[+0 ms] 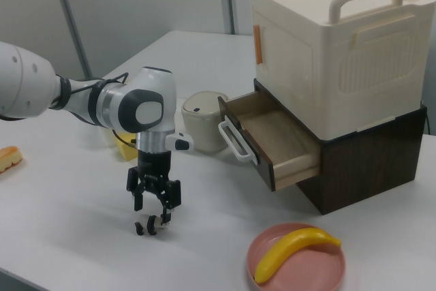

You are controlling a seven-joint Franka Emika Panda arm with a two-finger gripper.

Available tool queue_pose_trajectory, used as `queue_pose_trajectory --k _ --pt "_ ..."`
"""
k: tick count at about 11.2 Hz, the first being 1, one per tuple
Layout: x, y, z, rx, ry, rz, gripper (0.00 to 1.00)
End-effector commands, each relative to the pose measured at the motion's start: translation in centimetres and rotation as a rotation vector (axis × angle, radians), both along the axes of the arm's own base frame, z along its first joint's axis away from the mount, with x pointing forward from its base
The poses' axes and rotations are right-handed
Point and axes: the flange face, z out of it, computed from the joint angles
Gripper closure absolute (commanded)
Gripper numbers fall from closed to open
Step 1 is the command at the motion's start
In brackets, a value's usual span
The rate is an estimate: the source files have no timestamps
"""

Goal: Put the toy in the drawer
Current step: 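Close the gripper on the panda toy and lift it, then carry the panda toy over the open wooden drawer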

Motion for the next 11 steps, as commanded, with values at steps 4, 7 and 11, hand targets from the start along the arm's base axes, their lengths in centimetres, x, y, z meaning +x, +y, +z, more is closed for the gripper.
queue_pose_trajectory --k 4,7,11 --pt "0.1 1.1 -1.5 0.003 0.008 -0.043 0.53" --pt "0.2 1.2 -1.8 0.002 0.014 -0.039 0.71" --pt "0.0 1.1 -1.6 0.0 0.031 -0.043 0.71"
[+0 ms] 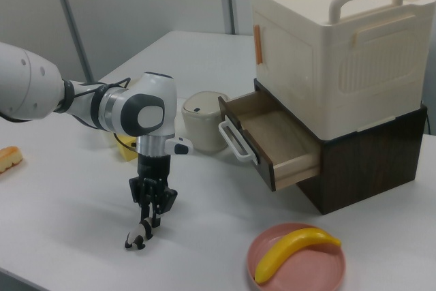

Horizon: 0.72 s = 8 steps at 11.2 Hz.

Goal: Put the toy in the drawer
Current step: 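Carry the panda toy over the open wooden drawer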

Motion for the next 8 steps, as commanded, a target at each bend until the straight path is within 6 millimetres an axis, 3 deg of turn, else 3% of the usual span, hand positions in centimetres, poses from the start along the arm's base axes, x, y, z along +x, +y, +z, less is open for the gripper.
queue_pose_trajectory --k 1,4,8 --pt "0.1 0.3 0.6 0.003 -0.007 -0.024 0.76" --pt "2.1 0.0 4.5 0.002 -0.041 -0.022 0.77" --pt "7.3 -0.7 14.3 0.017 -0.265 -0.051 0.77"
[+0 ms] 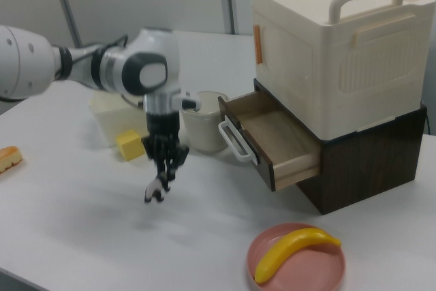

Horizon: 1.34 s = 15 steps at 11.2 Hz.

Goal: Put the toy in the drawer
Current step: 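Carry the panda toy over the open wooden drawer, then open the gripper to drop the panda into the drawer, then raise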

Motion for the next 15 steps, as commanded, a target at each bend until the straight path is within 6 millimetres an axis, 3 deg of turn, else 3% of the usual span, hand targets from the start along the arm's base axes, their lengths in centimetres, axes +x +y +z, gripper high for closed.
queue_pose_trajectory --k 1,4,6,9,11,12,14,15 --pt "3.0 -0.6 8.0 0.031 -0.156 -0.042 0.77" --pt "5.9 -3.2 13.5 -0.008 -0.449 -0.075 0.77" --pt "7.0 -6.2 16.5 -0.039 -0.64 -0.109 0.76" --pt "7.9 -10.0 17.8 -0.082 -0.818 -0.142 0.75" --pt "8.2 -12.5 17.5 -0.115 -0.891 -0.156 0.52" --pt "8.5 -12.7 16.9 -0.12 -0.898 -0.152 0.38" --pt "8.5 -12.3 17.0 -0.115 -0.899 -0.152 0.22" --pt "8.6 -11.3 17.0 -0.102 -0.892 -0.146 0.19"
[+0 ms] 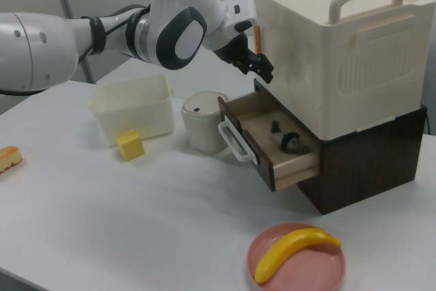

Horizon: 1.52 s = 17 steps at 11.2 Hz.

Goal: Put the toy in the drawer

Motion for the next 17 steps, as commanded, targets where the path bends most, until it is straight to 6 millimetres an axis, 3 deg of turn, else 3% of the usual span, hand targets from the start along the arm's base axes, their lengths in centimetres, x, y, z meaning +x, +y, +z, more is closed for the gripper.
queue_pose_trajectory --k 1,2,4,7,10,13,17 --pt "0.3 3.0 0.0 0.021 0.015 0.031 0.13" --pt "0.1 5.3 -0.4 0.034 0.075 0.06 0.0" --pt "-0.6 9.8 -1.2 0.054 0.217 0.12 0.0" --pt "-3.1 15.8 -0.5 0.064 0.423 0.199 0.0" --pt "-6.8 21.1 0.6 0.036 0.602 0.276 0.0" --pt "-9.0 21.7 2.2 0.039 0.655 0.275 0.0" --pt "-8.8 19.8 2.2 0.048 0.654 0.252 0.0"
